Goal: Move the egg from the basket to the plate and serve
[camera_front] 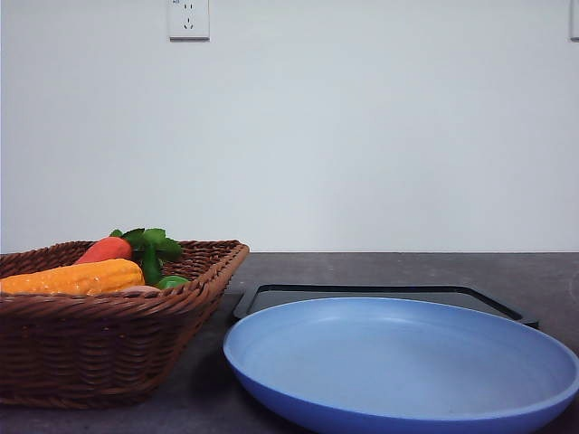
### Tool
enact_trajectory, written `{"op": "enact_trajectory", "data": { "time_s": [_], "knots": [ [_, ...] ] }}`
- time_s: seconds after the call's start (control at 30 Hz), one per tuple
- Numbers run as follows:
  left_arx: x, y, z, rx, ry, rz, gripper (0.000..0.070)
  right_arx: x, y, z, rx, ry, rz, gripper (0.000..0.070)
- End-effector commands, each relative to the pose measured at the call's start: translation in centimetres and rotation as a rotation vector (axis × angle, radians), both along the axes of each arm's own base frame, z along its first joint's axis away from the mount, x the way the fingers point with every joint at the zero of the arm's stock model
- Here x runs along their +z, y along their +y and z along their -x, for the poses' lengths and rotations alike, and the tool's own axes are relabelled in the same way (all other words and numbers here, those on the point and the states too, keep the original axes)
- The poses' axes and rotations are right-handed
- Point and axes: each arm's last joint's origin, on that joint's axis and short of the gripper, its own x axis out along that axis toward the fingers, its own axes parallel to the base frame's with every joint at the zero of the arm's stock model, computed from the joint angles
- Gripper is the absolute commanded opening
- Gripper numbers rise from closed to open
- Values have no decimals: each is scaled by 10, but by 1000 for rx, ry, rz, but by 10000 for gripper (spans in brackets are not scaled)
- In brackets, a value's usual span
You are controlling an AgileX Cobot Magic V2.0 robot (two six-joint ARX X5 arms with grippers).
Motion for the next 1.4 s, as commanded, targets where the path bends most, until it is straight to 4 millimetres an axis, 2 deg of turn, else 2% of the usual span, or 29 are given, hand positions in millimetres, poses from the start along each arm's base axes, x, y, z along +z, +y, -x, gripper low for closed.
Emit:
{"op": "enact_trajectory", "data": {
  "time_s": [0.0, 0.1, 0.27, 0.37, 0.7, 0.93, 1.07, 1.37],
  "knots": [
    [-4, 0, -1, 1, 8, 1, 0, 2, 0, 0, 4, -26, -14, 0],
    [-3, 0, -1, 15, 11, 98, 0, 2, 0, 0, 4, -24, -56, 0],
    [-3, 0, -1, 60, 41, 400, 0, 2, 0, 0, -3, -7, -132, 0],
    [-3, 0, -1, 77, 59, 509, 0, 1, 0, 0, -5, 3, -176, 0],
    [8, -5, 2, -79, 119, 612, 0, 4, 0, 2, -11, 68, -305, 0],
    [31, -5, 1, -83, 184, 591, 0, 29, 0, 12, -4, 154, -301, 0],
    [48, -7, -5, -112, 231, 533, 0, 52, 0, 15, -7, 173, -296, 0],
    [82, -11, -28, -232, 324, 481, 0, 94, 3, 4, 60, 260, -268, 0]
  ]
}}
